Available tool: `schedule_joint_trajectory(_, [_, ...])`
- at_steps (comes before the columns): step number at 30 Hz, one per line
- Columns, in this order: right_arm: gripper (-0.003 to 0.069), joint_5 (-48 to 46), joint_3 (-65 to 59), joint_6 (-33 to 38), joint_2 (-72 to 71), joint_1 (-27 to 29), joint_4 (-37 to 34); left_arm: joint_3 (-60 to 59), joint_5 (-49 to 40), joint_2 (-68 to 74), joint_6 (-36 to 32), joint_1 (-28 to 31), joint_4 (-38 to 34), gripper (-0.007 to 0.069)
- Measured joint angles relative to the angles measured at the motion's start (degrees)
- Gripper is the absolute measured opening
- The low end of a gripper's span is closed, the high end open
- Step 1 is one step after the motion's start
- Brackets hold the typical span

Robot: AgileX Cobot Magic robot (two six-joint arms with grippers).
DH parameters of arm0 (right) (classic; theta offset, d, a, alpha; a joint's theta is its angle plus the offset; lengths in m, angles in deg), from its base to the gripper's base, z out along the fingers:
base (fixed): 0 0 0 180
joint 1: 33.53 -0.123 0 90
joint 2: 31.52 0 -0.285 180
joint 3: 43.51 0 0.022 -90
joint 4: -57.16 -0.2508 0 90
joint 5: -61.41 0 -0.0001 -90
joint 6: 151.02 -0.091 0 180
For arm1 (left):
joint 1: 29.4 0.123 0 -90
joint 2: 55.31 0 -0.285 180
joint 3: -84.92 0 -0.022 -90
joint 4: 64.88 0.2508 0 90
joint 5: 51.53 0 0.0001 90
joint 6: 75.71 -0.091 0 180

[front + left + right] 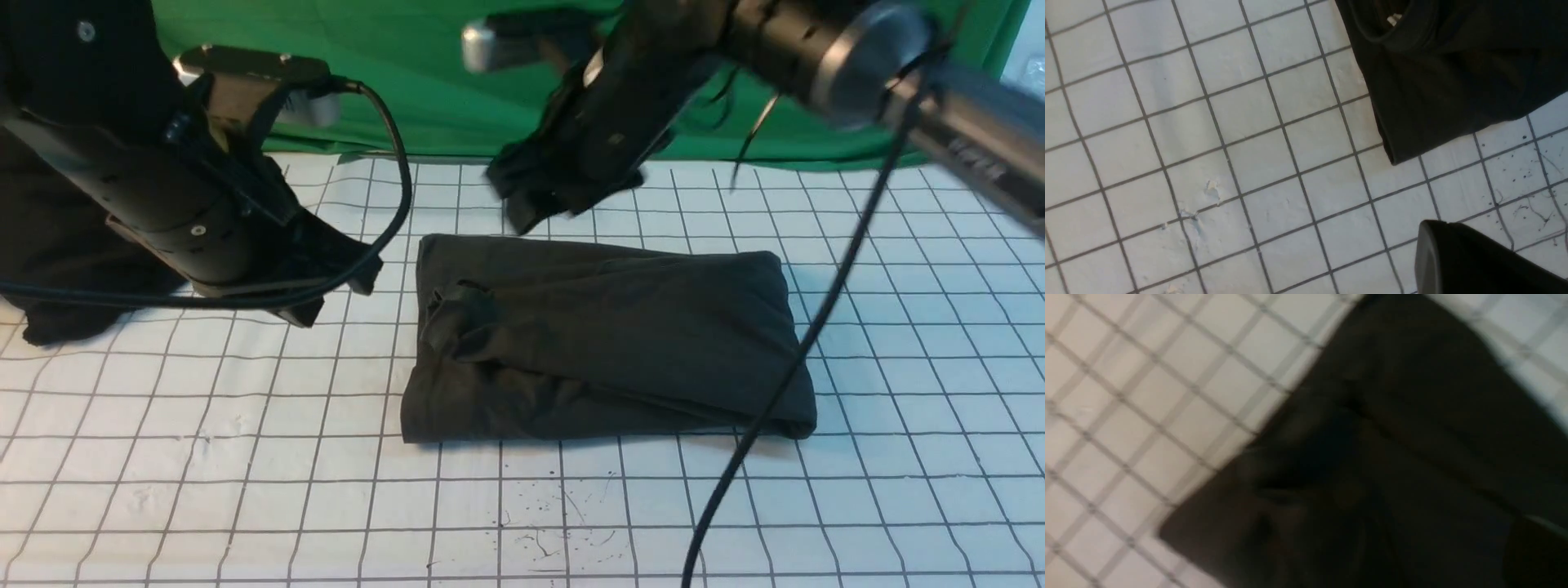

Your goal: Fold a long-sleeved shirt over a white checkered tablecloth.

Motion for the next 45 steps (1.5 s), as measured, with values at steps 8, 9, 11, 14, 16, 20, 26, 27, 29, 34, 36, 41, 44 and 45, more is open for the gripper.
schedule_joint_trajectory(8, [0.0004,-1.69,-12.74,0.70,-15.31,11.91,3.89,11.54,0.15,12.52,-1.19,2.10,-6.39,-0.0002])
schedule_joint_trajectory(9, [0.0004,-1.79,-13.43,0.73,-15.77,11.91,3.88,12.12,0.14,12.52,-1.39,2.10,-6.66,-0.0002])
schedule_joint_trajectory(11, [-0.0001,-2.16,-19.83,1.48,-19.60,13.65,3.58,17.81,0.02,17.81,-3.29,2.81,-8.63,-0.0002])
schedule_joint_trajectory(14, [-0.0003,-0.32,-32.29,2.49,-26.47,15.02,3.17,27.10,-0.04,27.46,-6.63,2.99,-10.40,0.0011])
schedule_joint_trajectory(16, [-0.0003,1.73,-35.97,2.68,-29.21,15.15,3.17,30.90,-0.04,31.11,-7.31,2.99,-10.94,0.0036])
schedule_joint_trajectory(20, [-0.0003,5.16,-41.12,2.93,-32.90,15.21,2.59,35.79,-0.71,37.37,-8.04,2.99,-12.82,0.0113])
schedule_joint_trajectory(26, [-0.0003,6.60,-43.87,3.19,-34.51,15.38,2.48,38.91,-4.75,44.39,-9.35,2.92,-13.48,0.0344])
schedule_joint_trajectory(27, [-0.0003,6.86,-43.87,3.19,-34.51,15.38,2.37,38.91,-4.98,45.05,-9.40,2.92,-13.48,0.0365])
schedule_joint_trajectory(29, [-0.0003,7.36,-43.93,3.19,-34.51,15.38,2.09,38.91,-5.82,46.08,-9.36,2.92,-13.48,0.0391])
schedule_joint_trajectory(34, [-0.0003,8.40,-44.18,3.19,-34.51,15.38,1.55,39.22,-8.20,47.79,-9.31,2.92,-13.53,0.0309])
schedule_joint_trajectory(36, [-0.0003,8.71,-44.17,3.19,-34.51,15.38,1.48,39.27,-8.93,47.85,-9.31,2.92,-13.53,0.0256])
schedule_joint_trajectory(41, [-0.0002,9.78,-44.17,3.14,-34.51,15.38,1.31,40.36,-11.59,47.90,-10.56,2.81,-13.72,0.0029])
schedule_joint_trajectory(44, [-0.0002,10.24,-44.17,2.97,-34.51,15.38,0.90,42.61,-11.88,47.43,-10.56,2.94,-13.72,0.0021])
schedule_joint_trajectory(45, [-0.0002,10.48,-44.17,2.98,-34.51,15.38,0.90,43.25,-11.92,46.87,-10.56,3.01,-13.79,0.0021])
